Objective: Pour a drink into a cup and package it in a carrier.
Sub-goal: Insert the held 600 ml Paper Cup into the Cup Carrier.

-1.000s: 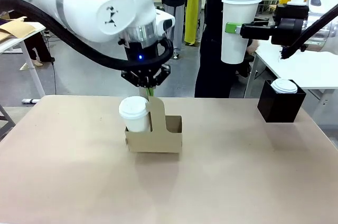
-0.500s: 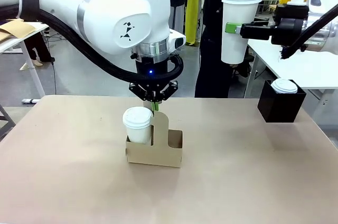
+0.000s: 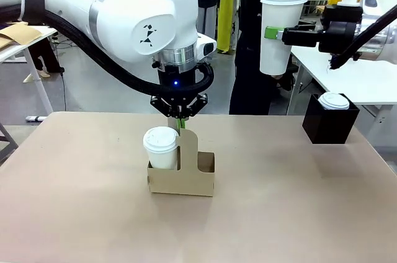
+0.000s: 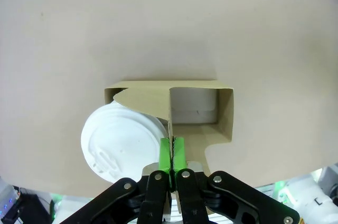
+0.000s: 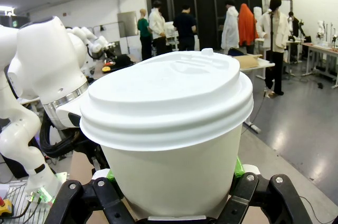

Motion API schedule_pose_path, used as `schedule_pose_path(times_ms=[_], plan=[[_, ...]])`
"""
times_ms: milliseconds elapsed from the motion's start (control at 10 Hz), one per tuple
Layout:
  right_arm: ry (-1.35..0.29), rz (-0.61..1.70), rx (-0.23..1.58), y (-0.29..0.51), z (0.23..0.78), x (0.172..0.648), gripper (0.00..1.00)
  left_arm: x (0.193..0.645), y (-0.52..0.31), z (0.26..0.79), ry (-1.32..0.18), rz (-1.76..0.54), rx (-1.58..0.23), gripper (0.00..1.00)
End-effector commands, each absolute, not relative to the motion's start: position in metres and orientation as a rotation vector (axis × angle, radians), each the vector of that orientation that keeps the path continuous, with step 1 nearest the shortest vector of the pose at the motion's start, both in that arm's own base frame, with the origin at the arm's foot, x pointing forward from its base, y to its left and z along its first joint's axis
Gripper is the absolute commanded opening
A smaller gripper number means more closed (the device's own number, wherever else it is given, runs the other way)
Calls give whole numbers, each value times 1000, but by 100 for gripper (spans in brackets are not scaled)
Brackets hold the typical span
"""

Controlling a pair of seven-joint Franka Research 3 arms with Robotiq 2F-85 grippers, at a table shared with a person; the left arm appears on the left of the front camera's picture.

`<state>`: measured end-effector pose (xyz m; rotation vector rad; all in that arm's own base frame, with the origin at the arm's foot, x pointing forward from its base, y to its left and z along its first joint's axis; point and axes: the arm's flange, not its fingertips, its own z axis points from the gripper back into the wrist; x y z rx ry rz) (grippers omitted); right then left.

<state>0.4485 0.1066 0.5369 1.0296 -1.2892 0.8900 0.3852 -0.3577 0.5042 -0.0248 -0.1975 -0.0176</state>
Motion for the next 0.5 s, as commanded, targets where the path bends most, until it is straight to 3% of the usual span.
schedule_pose_path(times_ms=[0, 100, 200, 300, 400], plan=[[-1295, 887, 1016, 109, 541, 448, 81, 386, -356, 503, -196, -13, -28, 2], [-1295, 887, 1016, 109, 541, 448, 81, 385, -358, 504, -198, -18, -25, 37], [-1295, 887, 1016, 109, 541, 448, 81, 386, -353, 510, -217, -72, -21, 61], [-1295, 887, 1016, 109, 541, 448, 81, 388, -349, 519, -216, -84, -29, 96], [-1295, 887, 1016, 109, 541, 448, 81, 389, -343, 530, -192, -106, -46, 100]])
